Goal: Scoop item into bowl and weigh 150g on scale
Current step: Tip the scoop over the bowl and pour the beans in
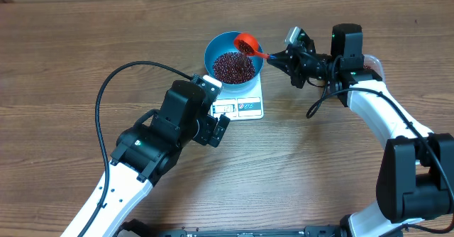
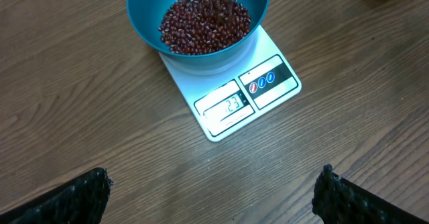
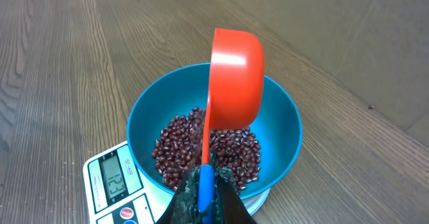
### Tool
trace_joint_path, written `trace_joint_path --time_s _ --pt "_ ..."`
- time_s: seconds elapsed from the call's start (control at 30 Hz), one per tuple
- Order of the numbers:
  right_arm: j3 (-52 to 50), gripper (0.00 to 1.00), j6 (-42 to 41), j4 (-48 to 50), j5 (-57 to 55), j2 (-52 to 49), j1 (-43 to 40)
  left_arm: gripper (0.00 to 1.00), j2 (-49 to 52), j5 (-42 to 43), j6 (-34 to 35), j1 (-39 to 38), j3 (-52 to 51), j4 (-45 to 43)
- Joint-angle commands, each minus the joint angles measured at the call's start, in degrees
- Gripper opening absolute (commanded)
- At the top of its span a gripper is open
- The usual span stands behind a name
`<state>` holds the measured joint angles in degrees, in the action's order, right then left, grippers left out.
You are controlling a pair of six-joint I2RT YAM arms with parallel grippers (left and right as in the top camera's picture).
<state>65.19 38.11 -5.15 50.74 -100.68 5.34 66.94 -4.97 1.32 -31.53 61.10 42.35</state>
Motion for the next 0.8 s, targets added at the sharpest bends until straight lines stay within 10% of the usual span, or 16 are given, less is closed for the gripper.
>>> trace_joint_path --time_s 0.0,0.77 --pt "0.7 0.04 1.3 0.4 0.3 -0.4 0.2 1.00 0.3 -0.3 0.4 -0.4 -0.3 -0.1" --pt "0.7 0.04 3.0 1.9 0.3 -0.4 0.2 1.00 0.3 -0.3 0.4 -0.4 -0.3 -0.1"
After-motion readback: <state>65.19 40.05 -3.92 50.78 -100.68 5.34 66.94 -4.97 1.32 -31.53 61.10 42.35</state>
